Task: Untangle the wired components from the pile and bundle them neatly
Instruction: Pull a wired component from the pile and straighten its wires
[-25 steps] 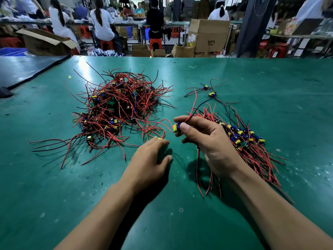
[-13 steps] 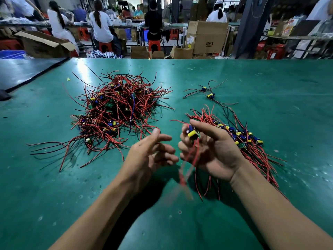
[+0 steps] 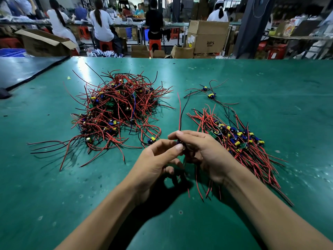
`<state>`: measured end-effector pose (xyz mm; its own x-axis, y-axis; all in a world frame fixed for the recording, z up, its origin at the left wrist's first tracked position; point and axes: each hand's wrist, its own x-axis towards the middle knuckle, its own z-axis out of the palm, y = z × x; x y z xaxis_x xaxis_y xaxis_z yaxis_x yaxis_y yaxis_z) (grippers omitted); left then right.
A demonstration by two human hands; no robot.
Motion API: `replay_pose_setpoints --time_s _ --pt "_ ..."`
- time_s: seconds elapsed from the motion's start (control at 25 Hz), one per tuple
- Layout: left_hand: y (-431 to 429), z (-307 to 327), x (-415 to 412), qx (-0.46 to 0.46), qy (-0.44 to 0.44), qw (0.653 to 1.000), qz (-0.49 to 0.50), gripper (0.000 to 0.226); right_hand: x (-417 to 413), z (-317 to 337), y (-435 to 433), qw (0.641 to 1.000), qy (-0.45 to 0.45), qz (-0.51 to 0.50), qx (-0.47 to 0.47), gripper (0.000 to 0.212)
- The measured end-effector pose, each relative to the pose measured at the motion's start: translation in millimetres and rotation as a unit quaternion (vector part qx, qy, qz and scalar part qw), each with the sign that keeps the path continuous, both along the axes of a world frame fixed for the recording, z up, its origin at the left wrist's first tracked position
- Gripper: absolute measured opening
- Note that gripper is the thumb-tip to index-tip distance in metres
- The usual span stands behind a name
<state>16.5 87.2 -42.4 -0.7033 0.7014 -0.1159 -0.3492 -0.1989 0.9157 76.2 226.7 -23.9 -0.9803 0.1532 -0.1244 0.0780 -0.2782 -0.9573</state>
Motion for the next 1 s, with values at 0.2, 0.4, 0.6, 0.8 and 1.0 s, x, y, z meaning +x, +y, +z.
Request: replay_pose_setpoints --time_s 0.2,0.4,0.6,0.8,1.0 --pt "-4 2 1 -0.021 0.013 1.000 -0.001 0.019 2 3 4 0.999 -0.009 -0.003 0.034 0.023" --pt "-4 5 -2 -0.010 0.004 1.000 0.000 0.027 1 -2 3 0.997 -0.026 -0.010 0.070 0.019" --pt "-5 5 -3 -0.058 0.066 0.996 -0.001 0.007 1 -6 9 0.970 0.028 -0.082 0.227 0.009" --pt "-7 3 -3 -0.084 0.110 0.990 -0.008 0.016 -4 -13 11 0.957 0.067 -0.140 0.247 0.012" --pt "-6 0 -3 -0.077 0.088 0.993 -0.003 0.018 -3 -10 9 0.991 0.016 -0.082 0.108 0.015"
